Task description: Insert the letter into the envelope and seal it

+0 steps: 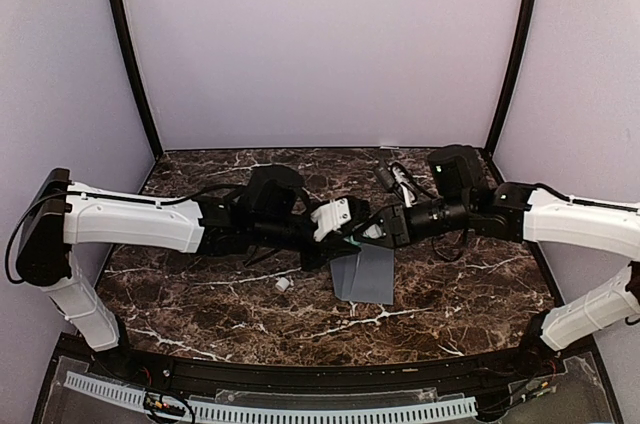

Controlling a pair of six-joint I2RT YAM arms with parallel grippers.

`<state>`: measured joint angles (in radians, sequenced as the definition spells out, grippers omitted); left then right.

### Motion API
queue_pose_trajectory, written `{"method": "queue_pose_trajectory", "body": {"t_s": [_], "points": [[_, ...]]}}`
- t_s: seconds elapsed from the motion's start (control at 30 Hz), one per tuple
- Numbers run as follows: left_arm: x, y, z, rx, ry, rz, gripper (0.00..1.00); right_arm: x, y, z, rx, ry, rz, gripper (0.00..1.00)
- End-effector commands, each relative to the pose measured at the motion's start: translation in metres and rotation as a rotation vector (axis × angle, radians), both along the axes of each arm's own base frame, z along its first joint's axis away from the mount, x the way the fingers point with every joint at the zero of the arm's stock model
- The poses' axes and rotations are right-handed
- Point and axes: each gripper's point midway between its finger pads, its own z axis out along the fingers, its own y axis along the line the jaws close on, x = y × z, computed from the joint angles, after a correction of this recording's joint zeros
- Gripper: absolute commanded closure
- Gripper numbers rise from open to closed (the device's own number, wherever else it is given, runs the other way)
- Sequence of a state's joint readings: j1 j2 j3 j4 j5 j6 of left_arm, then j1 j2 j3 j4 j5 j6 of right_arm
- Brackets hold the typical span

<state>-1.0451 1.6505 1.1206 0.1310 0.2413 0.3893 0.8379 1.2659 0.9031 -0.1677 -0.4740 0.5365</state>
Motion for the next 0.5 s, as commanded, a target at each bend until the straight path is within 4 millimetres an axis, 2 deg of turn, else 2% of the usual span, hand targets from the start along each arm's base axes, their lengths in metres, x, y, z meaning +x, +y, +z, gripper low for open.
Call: {"method": "queue_pose_trajectory", "body": {"t_s": [0.0,0.47], "points": [[0.0021,-0.0044,0.0149,-0.018,-0.040,0.000,1.00,0.0031,0.0050,0.0137,0.022,-0.027,0.000,0.63],[0.0014,-0.0068,0.0133,-0.008,-0.054,-0.002,1.00,0.0063,0.0065,0.0068,-0.002,-0.020,-0.007,0.69]]}}
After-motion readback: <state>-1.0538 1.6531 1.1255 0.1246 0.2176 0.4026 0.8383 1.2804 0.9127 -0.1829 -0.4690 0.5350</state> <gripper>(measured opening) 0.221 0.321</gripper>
